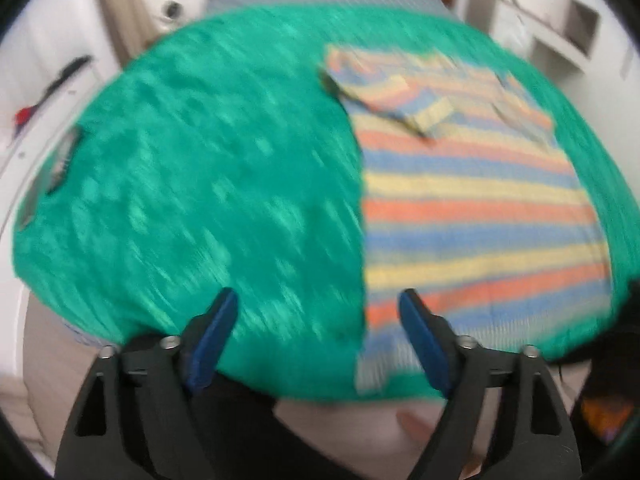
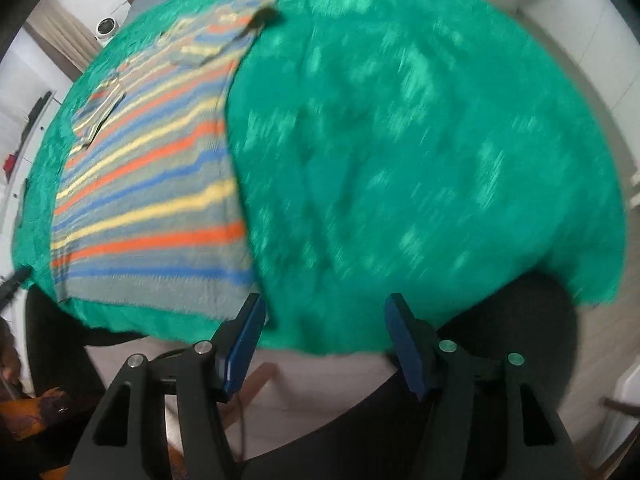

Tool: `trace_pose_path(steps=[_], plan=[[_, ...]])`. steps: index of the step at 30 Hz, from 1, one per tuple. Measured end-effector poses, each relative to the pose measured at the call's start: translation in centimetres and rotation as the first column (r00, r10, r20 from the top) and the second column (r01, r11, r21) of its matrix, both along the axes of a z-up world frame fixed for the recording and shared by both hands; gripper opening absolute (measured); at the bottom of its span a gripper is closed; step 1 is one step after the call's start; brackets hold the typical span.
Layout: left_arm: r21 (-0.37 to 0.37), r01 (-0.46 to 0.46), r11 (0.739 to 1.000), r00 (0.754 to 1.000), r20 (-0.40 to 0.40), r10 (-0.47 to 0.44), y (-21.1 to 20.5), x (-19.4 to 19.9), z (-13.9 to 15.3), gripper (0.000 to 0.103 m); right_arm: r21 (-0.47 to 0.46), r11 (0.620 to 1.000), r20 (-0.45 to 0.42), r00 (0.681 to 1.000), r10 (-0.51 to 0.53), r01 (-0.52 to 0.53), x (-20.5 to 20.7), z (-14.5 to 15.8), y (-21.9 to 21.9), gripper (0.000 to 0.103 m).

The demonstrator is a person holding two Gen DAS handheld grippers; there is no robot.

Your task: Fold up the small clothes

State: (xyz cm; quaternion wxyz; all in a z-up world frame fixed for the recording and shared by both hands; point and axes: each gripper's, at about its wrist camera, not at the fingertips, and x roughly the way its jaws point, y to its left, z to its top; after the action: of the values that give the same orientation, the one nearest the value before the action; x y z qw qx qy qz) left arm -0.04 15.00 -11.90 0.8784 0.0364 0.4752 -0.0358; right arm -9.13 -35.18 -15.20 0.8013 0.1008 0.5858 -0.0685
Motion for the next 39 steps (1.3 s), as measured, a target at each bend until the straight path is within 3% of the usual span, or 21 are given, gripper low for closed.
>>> trace_pose_path(steps=[3, 6, 9, 10, 13, 16, 18, 19, 20, 21, 22, 23, 26, 29, 32, 34, 36, 39], plan=[[-0.019, -0.109, 0.994, 0.987, 0.119, 0.111, 0.8, 1.9, 0.9, 0.095, -0.084, 0.996, 0.046, 0.998, 0.045, -0.041, 1.9, 2.1, -0.2, 0.062], [0.019, -0.217, 0.976, 0.96, 0.183, 0.21, 0.5, 3.9, -0.2, 0.095, -0.198, 0.974, 0.132, 0.981, 0.142, -0.114, 5.4, 5.1, 1.0, 0.066], [0.016, -0.294, 0.956, 0.94, 0.184, 0.286, 1.0, 4.8, -2.6, 0.095, -0.28, 0.94, 0.237, 0.935, 0.265, -0.196, 9.7, 7.7, 3.2, 0.083], [0.021, -0.314, 0.949, 0.932, 0.198, 0.304, 1.4, 4.4, -3.5, 0.095, -0.284, 0.928, 0.252, 0.915, 0.315, -0.241, 11.3, 7.8, 4.2, 0.083], [0.1, -0.337, 0.936, 0.935, 0.154, 0.32, 1.7, 4.9, -5.3, 0.094, -0.295, 0.872, 0.254, 0.848, 0.466, -0.391, 15.9, 6.8, 7.6, 0.083], [0.062, -0.353, 0.934, 0.927, 0.156, 0.34, 2.4, 5.1, -5.4, 0.094, -0.319, 0.799, 0.228, 0.777, 0.587, -0.51, 21.0, 4.2, 10.9, 0.081], [0.088, -0.356, 0.93, 0.929, 0.145, 0.342, 2.5, 5.4, -5.9, 0.094, -0.34, 0.772, 0.202, 0.76, 0.618, -0.537, 23.8, 2.2, 12.0, 0.078], [0.097, -0.357, 0.929, 0.929, 0.141, 0.342, 2.4, 5.5, -6.1, 0.094, -0.346, 0.77, 0.174, 0.769, 0.615, -0.537, 25.8, 0.7, 12.1, 0.075], [0.101, -0.355, 0.93, 0.93, 0.136, 0.34, 2.4, 5.6, -6.2, 0.094, -0.333, 0.777, 0.158, 0.781, 0.605, -0.534, 26.6, -0.3, 11.8, 0.062], [0.103, -0.353, 0.93, 0.931, 0.134, 0.338, 2.4, 5.6, -6.4, 0.094, -0.276, 0.799, 0.131, 0.803, 0.581, -0.534, 27.9, -1.5, 10.9, 0.044], [0.106, -0.351, 0.93, 0.932, 0.132, 0.337, 2.4, 5.7, -6.4, 0.094, -0.222, 0.823, 0.132, 0.82, 0.557, -0.523, 28.3, -1.8, 10.2, 0.034], [0.108, -0.35, 0.931, 0.933, 0.13, 0.336, 2.3, 5.7, -6.5, 0.094, -0.192, 0.849, 0.154, 0.839, 0.522, -0.492, 28.5, -1.4, 9.0, 0.006], [0.103, -0.349, 0.931, 0.934, 0.122, 0.337, 2.4, 5.8, -6.7, 0.094, -0.152, 0.939, 0.269, 0.901, 0.34, -0.309, 27.9, 2.7, 2.1, 0.007], [0.079, -0.358, 0.93, 0.931, 0.103, 0.35, 2.7, 5.9, -6.9, 0.094, -0.117, 0.99, 0.334, 0.936, 0.113, -0.078, 26.6, 6.0, -6.9, 0.007], [0.068, -0.364, 0.929, 0.929, 0.097, 0.357, 2.8, 5.9, -6.9, 0.094, -0.064, 0.988, 0.329, 0.937, -0.115, 0.144, 24.7, 6.7, -15.6, 0.007], [0.082, -0.363, 0.928, 0.929, 0.101, 0.355, 2.6, 5.8, -7.0, 0.094, -0.027, 0.976, 0.299, 0.933, -0.199, 0.217, 23.6, 5.7, -18.9, 0.007], [0.1, -0.358, 0.928, 0.931, 0.107, 0.348, 2.3, 5.8, -7.0, 0.094, 0.026, 0.969, 0.26, 0.934, -0.244, 0.246, 23.1, 3.9, -20.4, 0.007], [0.119, -0.351, 0.929, 0.934, 0.111, 0.339, 2.0, 5.5, -7.0, 0.094, 0.018, 0.964, 0.228, 0.938, -0.261, 0.264, 22.4, 1.7, -20.4, 0.007]])
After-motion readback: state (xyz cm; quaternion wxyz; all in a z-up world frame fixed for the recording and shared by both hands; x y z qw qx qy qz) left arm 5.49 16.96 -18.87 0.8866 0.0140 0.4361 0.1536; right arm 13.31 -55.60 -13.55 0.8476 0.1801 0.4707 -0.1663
